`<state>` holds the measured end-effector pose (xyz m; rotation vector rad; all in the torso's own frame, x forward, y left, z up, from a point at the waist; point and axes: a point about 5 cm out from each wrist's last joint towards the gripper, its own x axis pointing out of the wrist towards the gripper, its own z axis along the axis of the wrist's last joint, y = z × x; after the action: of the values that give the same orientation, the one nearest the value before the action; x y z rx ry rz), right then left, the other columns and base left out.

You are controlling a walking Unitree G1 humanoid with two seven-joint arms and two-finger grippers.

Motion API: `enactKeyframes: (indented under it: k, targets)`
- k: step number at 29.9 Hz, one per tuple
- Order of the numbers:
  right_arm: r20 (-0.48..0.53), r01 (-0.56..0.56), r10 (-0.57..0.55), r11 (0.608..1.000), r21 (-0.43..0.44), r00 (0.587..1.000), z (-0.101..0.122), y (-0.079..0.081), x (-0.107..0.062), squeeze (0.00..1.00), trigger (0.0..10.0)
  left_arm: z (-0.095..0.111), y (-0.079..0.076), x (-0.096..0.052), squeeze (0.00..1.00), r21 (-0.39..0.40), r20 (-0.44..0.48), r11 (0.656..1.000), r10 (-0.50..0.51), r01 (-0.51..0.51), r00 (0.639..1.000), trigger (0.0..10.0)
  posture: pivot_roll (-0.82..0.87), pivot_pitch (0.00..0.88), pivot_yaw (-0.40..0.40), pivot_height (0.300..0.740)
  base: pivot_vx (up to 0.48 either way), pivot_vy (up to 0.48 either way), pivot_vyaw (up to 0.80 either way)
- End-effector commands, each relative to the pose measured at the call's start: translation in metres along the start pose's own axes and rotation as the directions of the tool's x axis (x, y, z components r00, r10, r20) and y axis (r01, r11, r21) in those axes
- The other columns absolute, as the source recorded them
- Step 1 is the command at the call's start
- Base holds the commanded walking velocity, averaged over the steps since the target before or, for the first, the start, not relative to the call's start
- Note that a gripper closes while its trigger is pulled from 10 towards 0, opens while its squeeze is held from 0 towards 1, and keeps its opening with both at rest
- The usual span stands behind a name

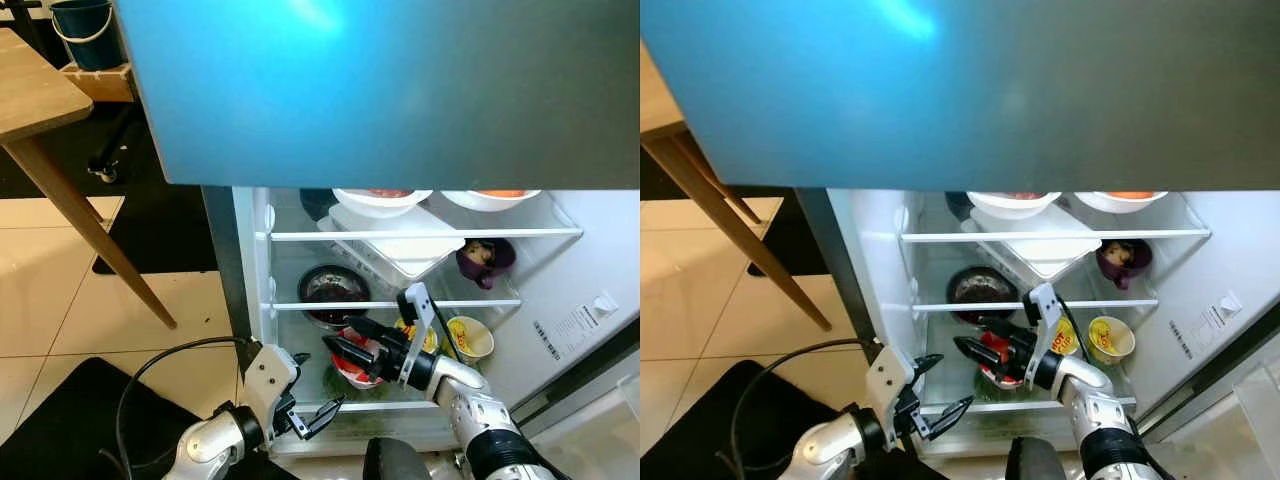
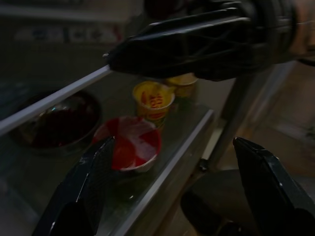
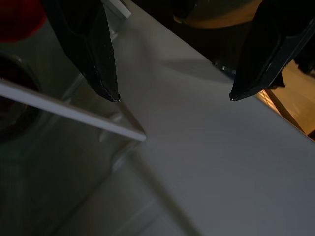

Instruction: Restocking fridge

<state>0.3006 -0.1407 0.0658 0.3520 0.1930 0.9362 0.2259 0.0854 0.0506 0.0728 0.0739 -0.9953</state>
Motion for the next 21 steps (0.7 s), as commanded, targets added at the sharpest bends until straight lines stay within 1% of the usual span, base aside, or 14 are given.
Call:
enactKeyframes:
  k: [1, 4, 9, 14, 21]
  targets:
    - [0.003, -0.008, 0.008, 1.0, 0.018, 1.0, -0.002, 0.001, -0.002, 0.0, 10.0, 0.004, -0.001, 0.0, 0.0, 0.032, 0.001, 0.999, -0.03, 0.03, 1.0, 10.0, -0.03, 0.053, -0.043, 0.631, 0.0, 0.0, 0.0]
    - [0.003, -0.012, 0.012, 1.0, 0.021, 1.0, -0.003, 0.001, -0.004, 0.0, 10.0, 0.006, -0.004, 0.001, 0.0, 0.045, 0.002, 0.998, -0.05, 0.049, 0.999, 10.0, -0.02, 0.053, -0.041, 0.65, 0.0, 0.0, 0.0]
    - [0.006, -0.024, 0.024, 0.999, 0.029, 1.0, -0.003, 0.001, -0.005, 0.0, 10.0, 0.01, -0.008, 0.002, 0.0, 0.066, 0.007, 0.995, -0.08, 0.079, 0.997, 10.0, -0.02, 0.053, -0.039, 0.669, 0.0, 0.0, 0.0]
    - [0.008, -0.035, 0.035, 0.999, 0.037, 0.999, -0.005, 0.002, -0.006, 0.0, 10.0, 0.015, -0.013, 0.003, 0.0, 0.107, 0.003, 0.986, -0.127, 0.126, 0.992, 10.0, -0.02, 0.053, -0.035, 0.697, 0.0, 0.0, 0.0]
    - [0.007, -0.042, 0.042, 0.998, 0.042, 0.999, -0.006, 0.003, -0.007, 0.0, 10.0, 0.017, -0.014, 0.003, 0.0, 0.123, -0.001, 0.982, -0.147, 0.146, 0.989, 10.0, -0.02, 0.052, -0.032, 0.721, 0.0, 0.0, 0.0]
